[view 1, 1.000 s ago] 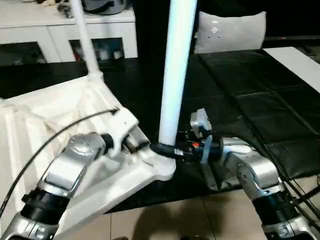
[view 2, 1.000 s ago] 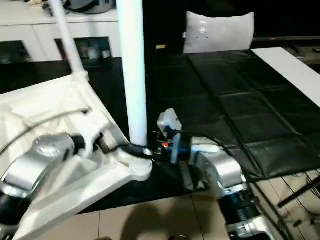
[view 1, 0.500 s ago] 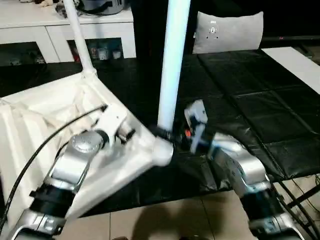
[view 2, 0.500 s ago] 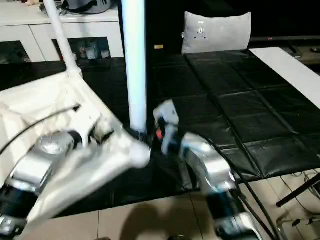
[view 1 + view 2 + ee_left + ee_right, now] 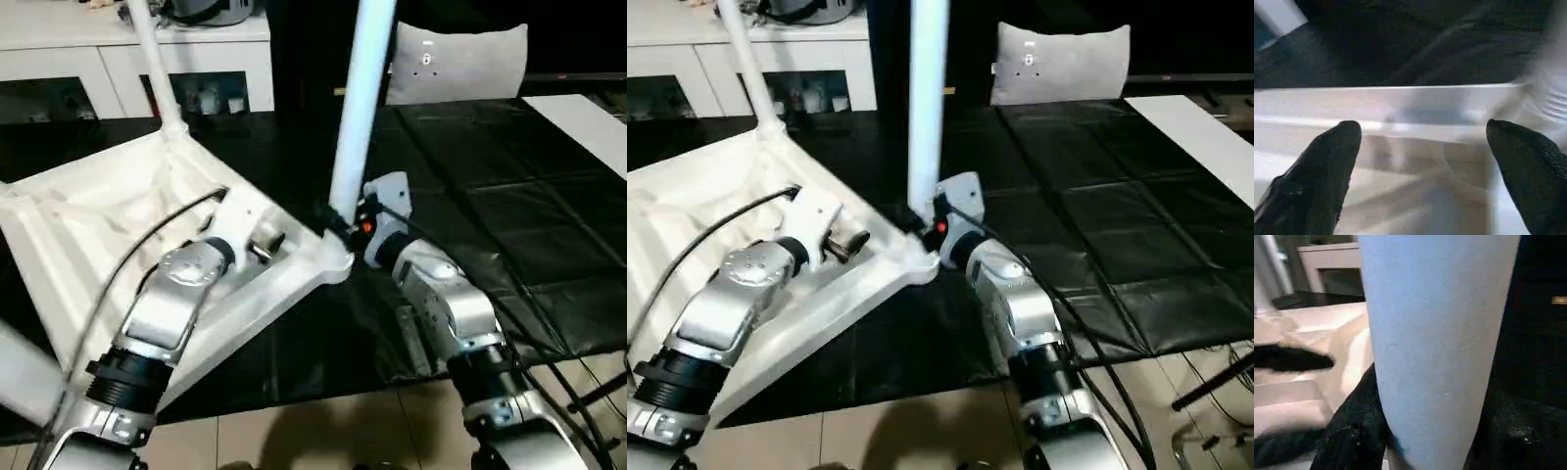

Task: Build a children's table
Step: Rotate table base

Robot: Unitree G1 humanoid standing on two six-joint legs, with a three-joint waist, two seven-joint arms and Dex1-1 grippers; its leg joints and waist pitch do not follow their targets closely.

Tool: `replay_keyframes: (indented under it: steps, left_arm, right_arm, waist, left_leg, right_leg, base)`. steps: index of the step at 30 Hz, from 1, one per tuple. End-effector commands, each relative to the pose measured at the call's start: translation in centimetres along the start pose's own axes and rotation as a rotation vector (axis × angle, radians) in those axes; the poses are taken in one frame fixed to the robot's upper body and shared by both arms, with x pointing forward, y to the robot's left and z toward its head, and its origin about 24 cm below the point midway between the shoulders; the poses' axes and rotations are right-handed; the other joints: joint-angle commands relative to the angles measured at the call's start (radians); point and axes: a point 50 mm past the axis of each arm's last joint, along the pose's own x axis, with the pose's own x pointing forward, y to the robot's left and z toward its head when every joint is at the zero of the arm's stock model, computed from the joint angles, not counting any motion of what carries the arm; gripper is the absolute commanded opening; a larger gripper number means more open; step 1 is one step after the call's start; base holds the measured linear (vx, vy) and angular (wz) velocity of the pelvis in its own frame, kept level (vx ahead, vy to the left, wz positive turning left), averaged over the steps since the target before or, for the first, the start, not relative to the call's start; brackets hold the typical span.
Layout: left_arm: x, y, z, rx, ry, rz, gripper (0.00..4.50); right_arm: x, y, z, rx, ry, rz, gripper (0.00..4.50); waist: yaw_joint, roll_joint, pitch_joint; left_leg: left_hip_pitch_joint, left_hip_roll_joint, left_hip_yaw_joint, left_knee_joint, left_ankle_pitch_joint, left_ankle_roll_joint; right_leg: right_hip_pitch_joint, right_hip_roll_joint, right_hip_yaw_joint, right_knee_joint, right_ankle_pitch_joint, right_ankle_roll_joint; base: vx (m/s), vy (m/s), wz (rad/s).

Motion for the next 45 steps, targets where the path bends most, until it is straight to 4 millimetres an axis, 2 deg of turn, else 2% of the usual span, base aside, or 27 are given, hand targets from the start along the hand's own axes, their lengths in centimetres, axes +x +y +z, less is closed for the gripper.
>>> replay_keyframes:
  steps: [1,2,4,8,13,14,17,22,26,27,28,29,30,32,34,36,37,40,42,43,45]
  left_arm:
    - [-0.3,-1.2,0.6,0.002,-0.03,-0.092,4.5]
    - [-0.7,-2.6,0.4,0.015,0.004,-0.211,4.5]
    - [-0.7,-2.6,0.4,0.015,0.004,-0.211,4.5]
    - [-1.4,-3.8,-1.1,0.062,0.092,-0.337,4.5]
    - [-0.7,-2.4,-1.3,0.152,0.127,-0.223,4.5]
    - [-0.7,-2.1,-1.3,0.171,0.14,-0.206,4.5]
    - [-0.7,-1.4,-1.8,0.243,0.185,-0.166,4.5]
    - [-0.9,-0.9,-1.9,0.266,0.196,-0.14,4.5]
    - [-1.1,-0.9,-1.6,0.225,0.139,-0.127,4.5]
    - [-1.1,-0.9,-1.6,0.226,0.136,-0.124,4.5]
    - [-1.1,-0.9,-1.7,0.228,0.134,-0.118,4.5]
    - [-1.2,-0.9,-1.8,0.23,0.133,-0.114,4.5]
    - [-1.3,-0.8,-1.9,0.225,0.13,-0.1,4.5]
    - [-1.4,-0.7,-2.0,0.222,0.129,-0.09,4.5]
    - [-1.6,-0.5,-2.1,0.226,0.128,-0.083,4.5]
    - [-1.8,-0.2,-2.2,0.231,0.116,-0.06,4.5]
    - [-1.8,-0.2,-2.2,0.231,0.116,-0.059,4.5]
    - [-2.1,0.5,-2.7,0.237,0.125,-0.02,4.5]
    - [-2.3,0.7,-2.8,0.237,0.132,-0.013,4.5]
    - [-2.4,0.8,-2.9,0.233,0.131,-0.014,4.5]
    - [-2.5,0.8,-2.8,0.225,0.117,-0.025,4.5]
  right_arm:
    - [-0.9,-2.2,-1.0,0.016,0.047,-0.121,1.85]
    - [-0.9,-2.6,-0.9,0.013,0.045,-0.137,1.84]
    - [-0.9,-2.6,-0.9,0.013,0.045,-0.137,1.84]
    - [-0.9,-3.2,-0.5,0.006,0.037,-0.152,1.84]
    - [-0.9,-3.4,-0.4,-0.004,0.034,-0.155,1.84]
    - [-1.0,-3.5,-0.4,-0.009,0.032,-0.156,1.84]
    - [-1.2,-3.7,-0.2,-0.018,0.026,-0.163,1.84]
    - [-2.1,-4.1,0.0,-0.029,0.016,-0.174,1.84]
    - [-4.3,-4.3,-0.1,-0.053,0.021,-0.156,1.82]
    - [-4.7,-4.3,-0.1,-0.059,0.024,-0.15,1.82]
    - [-5.1,-4.2,-0.2,-0.063,0.027,-0.146,1.82]
    - [-5.4,-4.1,-0.2,-0.065,0.029,-0.141,1.82]
    - [-6.3,-3.7,-0.3,-0.062,0.037,-0.118,1.82]
    - [-6.7,-3.4,-0.4,-0.059,0.043,-0.098,1.82]
    - [-7.3,-2.9,-0.4,-0.058,0.055,-0.071,1.82]
    - [-8.1,-2.2,-0.6,-0.057,0.078,-0.044,1.82]
    - [-8.2,-2.2,-0.6,-0.056,0.079,-0.043,1.82]
    - [-8.9,-1.1,-0.8,-0.04,0.101,-0.006,1.82]
    - [-8.9,-0.7,-0.7,-0.029,0.099,0.006,1.82]
    - [-8.9,-0.6,-0.7,-0.026,0.099,0.01,1.82]
    - [-8.8,-0.4,-0.7,-0.024,0.099,0.016,1.82]
  waist:
    - [-0.006,0.008,-0.06]
    - [-0.004,0.009,-0.06]
    - [-0.003,0.009,-0.057]
    - [-0.004,0.012,-0.053]
    - [-0.006,0.014,-0.053]
    - [-0.004,0.019,-0.054]
    - [-0.003,0.017,-0.055]
    - [0.0,0.018,-0.06]
    - [0.011,0.019,-0.069]
    - [0.014,0.022,-0.072]
    - [0.016,0.018,-0.072]
    - [0.018,0.017,-0.073]
    - [0.019,0.02,-0.068]
    - [0.024,0.018,-0.067]
    - [0.026,0.015,-0.06]
    - [0.026,0.012,-0.058]
    - [0.028,0.013,-0.059]
    - [0.028,0.013,-0.06]
    - [0.027,0.013,-0.061]
    - [0.026,0.016,-0.062]
    - [0.024,0.015,-0.061]
  left_leg:
    - [0.01,0.07,-0.036,-0.09,-0.268,-0.008]
    - [0.011,0.073,-0.036,-0.092,-0.277,-0.013]
    - [0.013,0.07,-0.034,-0.092,-0.288,-0.013]
    - [0.017,0.066,-0.035,-0.093,-0.328,-0.018]
    - [0.021,0.063,-0.036,-0.093,-0.346,-0.023]
    - [0.021,0.063,-0.038,-0.093,-0.343,-0.025]
    - [0.019,0.064,-0.04,-0.095,-0.34,-0.022]
    - [0.013,0.07,-0.039,-0.095,-0.298,-0.027]
    - [0.007,0.074,-0.034,-0.091,-0.192,-0.017]
    - [0.003,0.073,-0.033,-0.088,-0.159,-0.01]
    - [0.0,0.072,-0.03,-0.086,-0.142,-0.001]
    - [-0.001,0.071,-0.03,-0.085,-0.137,0.003]
    - [0.0,0.07,-0.028,-0.087,-0.15,0.009]
    - [0.003,0.071,-0.027,-0.088,-0.174,0.011]
    - [0.006,0.067,-0.027,-0.091,-0.219,0.008]
    - [0.008,0.067,-0.029,-0.093,-0.244,0.003]
    - [0.009,0.067,-0.031,-0.093,-0.237,0.003]
    - [0.008,0.068,-0.033,-0.094,-0.236,0.003]
    - [0.005,0.067,-0.033,-0.094,-0.226,0.004]
    - [0.005,0.067,-0.034,-0.093,-0.222,0.004]
    - [0.005,0.066,-0.033,-0.093,-0.223,0.005]
  right_leg:
    - [0.039,-0.093,0.077,-0.084,-0.434,-0.073]
    - [0.039,-0.095,0.078,-0.084,-0.437,-0.077]
    - [0.036,-0.092,0.08,-0.085,-0.45,-0.077]
    - [0.033,-0.088,0.076,-0.094,-0.51,-0.048]
    - [0.033,-0.085,0.073,-0.099,-0.519,-0.031]
    - [0.035,-0.086,0.073,-0.097,-0.515,-0.032]
    - [0.035,-0.086,0.074,-0.095,-0.498,-0.035]
    - [0.04,-0.088,0.081,-0.082,-0.406,-0.071]
    - [0.046,-0.086,0.087,-0.06,-0.241,-0.11]
    - [0.049,-0.086,0.087,-0.052,-0.194,-0.124]
    - [0.051,-0.086,0.087,-0.051,-0.172,-0.128]
    - [0.051,-0.087,0.087,-0.049,-0.169,-0.132]
    - [0.05,-0.086,0.086,-0.056,-0.198,-0.127]
    - [0.05,-0.088,0.086,-0.064,-0.252,-0.109]
    - [0.046,-0.085,0.083,-0.08,-0.353,-0.078]
    - [0.044,-0.085,0.08,-0.088,-0.417,-0.048]
    - [0.042,-0.085,0.08,-0.09,-0.423,-0.034]
    - [0.041,-0.083,0.079,-0.089,-0.414,-0.025]
    - [0.042,-0.084,0.079,-0.087,-0.394,-0.027]
    - [0.041,-0.083,0.079,-0.084,-0.384,-0.032]
    - [0.042,-0.083,0.078,-0.085,-0.383,-0.034]
  base:
    - [0.0,0.0,0.0]
    - [0.0,0.0,0.0]
    - [0.0,0.0,0.0]
    - [0.0,0.0,0.0]
    - [0.0,0.0,0.0]
    - [0.0,0.0,0.0]
    - [0.0,0.0,0.0]
    - [0.0,0.0,0.0]
    - [0.0,0.0,0.0]
    - [0.0,0.0,0.0]
    - [0.0,0.0,0.0]
    - [0.0,0.0,0.0]
    - [0.0,0.0,0.0]
    - [0.0,0.0,0.0]
    - [0.0,0.0,0.0]
    - [0.0,0.0,0.0]
    - [0.0,0.0,0.0]
    - [0.0,0.0,0.0]
    - [0.0,0.0,0.0]
    - [0.0,0.0,0.0]
    - [0.0,0.0,0.0]
